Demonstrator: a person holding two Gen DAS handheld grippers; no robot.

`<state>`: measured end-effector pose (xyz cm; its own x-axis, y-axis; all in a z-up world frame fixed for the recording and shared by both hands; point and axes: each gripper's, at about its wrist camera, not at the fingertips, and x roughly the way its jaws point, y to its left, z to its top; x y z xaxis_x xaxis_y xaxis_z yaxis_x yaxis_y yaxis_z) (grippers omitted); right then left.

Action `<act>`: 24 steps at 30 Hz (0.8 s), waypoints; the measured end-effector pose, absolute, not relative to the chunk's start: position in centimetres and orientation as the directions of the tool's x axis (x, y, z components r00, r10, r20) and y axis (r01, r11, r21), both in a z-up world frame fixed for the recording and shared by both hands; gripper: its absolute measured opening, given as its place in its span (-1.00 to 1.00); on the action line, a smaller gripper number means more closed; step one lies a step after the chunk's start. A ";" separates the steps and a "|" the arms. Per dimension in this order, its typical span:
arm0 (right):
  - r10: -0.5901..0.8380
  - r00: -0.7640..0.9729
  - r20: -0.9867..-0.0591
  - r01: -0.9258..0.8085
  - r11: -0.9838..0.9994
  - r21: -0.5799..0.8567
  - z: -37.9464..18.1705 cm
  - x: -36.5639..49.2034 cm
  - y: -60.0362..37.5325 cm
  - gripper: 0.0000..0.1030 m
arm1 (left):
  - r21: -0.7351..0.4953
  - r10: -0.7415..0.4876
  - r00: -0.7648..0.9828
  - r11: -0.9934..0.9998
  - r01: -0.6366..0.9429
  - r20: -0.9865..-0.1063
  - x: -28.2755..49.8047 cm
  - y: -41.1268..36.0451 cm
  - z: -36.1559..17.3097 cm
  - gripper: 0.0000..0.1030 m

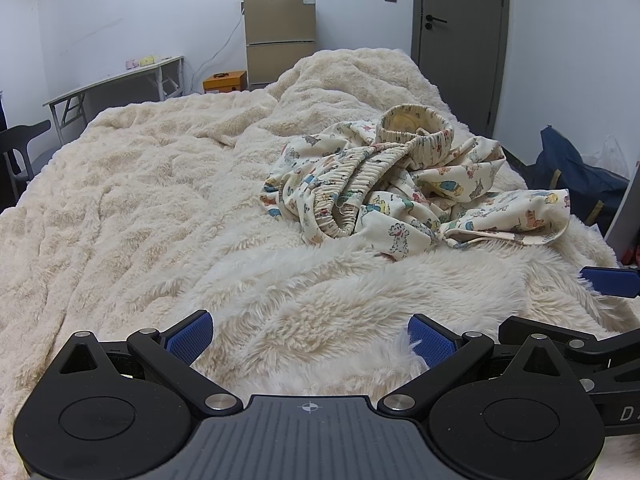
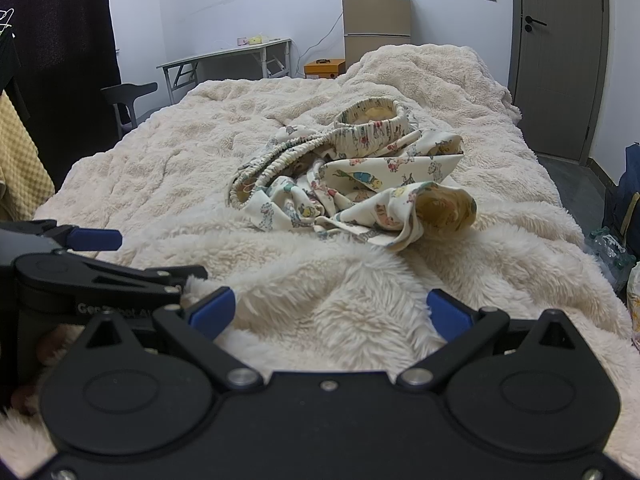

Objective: Fold clothes

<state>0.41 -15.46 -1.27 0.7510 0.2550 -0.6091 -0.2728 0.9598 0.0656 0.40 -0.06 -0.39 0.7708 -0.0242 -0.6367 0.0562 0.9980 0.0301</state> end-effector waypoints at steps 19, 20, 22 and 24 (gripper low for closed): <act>0.286 0.727 -0.624 -0.275 0.954 0.116 -1.2 1.2 -16.3 1.00 | 0.026 -0.091 0.764 0.990 0.139 -0.639 2.4 0.5 0.8 1.00; 0.292 0.724 -0.625 -0.274 0.953 0.128 -1.0 1.4 -16.6 1.00 | 0.029 -0.121 0.766 0.983 0.180 -0.631 3.3 0.7 1.2 1.00; 0.301 0.730 -0.614 -0.260 0.953 0.159 -0.5 2.1 -17.7 1.00 | 0.046 -0.149 0.770 0.973 0.225 -0.620 5.3 1.0 1.7 1.00; 0.296 0.741 -0.603 -0.243 0.955 0.170 -0.1 2.5 -18.5 1.00 | 0.060 -0.167 0.783 0.966 0.252 -0.600 7.2 1.4 2.0 1.00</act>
<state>2.50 -18.46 -0.12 0.7408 0.2959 -0.6030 -0.2430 0.9550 0.1701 7.20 1.39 1.96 0.7826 -0.1671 -0.5996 0.2522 0.9658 0.0600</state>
